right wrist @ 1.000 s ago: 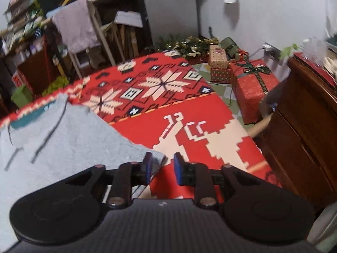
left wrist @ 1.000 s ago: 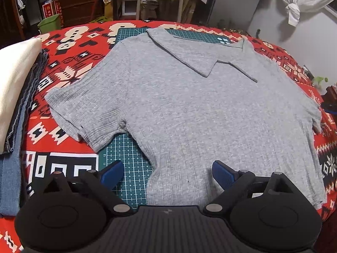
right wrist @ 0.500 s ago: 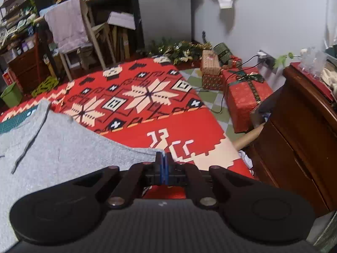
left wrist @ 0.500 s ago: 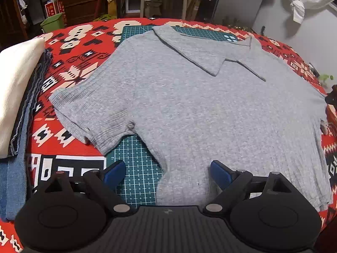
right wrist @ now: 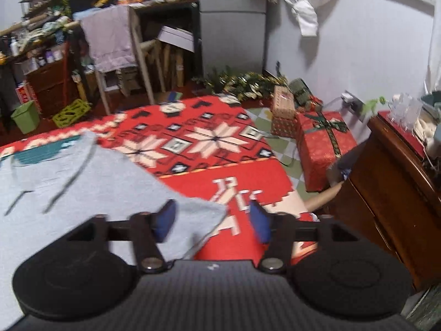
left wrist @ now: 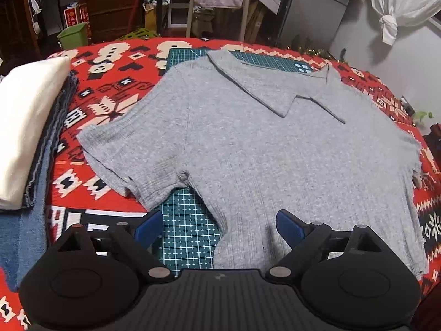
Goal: Fold clothes
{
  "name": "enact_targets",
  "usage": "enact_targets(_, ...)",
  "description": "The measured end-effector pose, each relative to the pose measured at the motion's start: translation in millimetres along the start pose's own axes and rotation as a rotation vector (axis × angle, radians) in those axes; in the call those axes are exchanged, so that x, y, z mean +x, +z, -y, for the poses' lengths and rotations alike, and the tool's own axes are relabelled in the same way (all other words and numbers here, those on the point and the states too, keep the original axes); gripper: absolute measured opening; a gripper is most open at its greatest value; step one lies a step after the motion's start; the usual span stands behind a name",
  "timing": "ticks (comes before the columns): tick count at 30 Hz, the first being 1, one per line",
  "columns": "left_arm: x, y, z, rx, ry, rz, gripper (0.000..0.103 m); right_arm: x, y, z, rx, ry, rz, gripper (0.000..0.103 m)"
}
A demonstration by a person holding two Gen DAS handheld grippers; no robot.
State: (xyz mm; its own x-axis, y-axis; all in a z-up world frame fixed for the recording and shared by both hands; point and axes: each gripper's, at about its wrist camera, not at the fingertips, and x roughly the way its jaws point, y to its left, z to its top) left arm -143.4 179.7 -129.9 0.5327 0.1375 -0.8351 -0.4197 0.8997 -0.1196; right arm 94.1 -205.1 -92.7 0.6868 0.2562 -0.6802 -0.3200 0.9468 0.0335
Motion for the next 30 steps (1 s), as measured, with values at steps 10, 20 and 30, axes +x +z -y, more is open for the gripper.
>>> enact_targets(10, -25.8, -4.1, -45.1, -0.089, 0.101, 0.093, 0.091, -52.6, -39.4, -67.3, 0.004, 0.143, 0.019, 0.102)
enact_targets(20, -29.2, -0.1, -79.3, -0.135, 0.130, 0.252, 0.091, -50.2, -70.3, -97.1, -0.088, 0.198, -0.014, 0.102)
enact_targets(30, -10.1, 34.0, -111.6, -0.240, 0.129, 0.219, 0.081, -55.5, -86.4, -111.2, -0.146, 0.239, -0.015, 0.102)
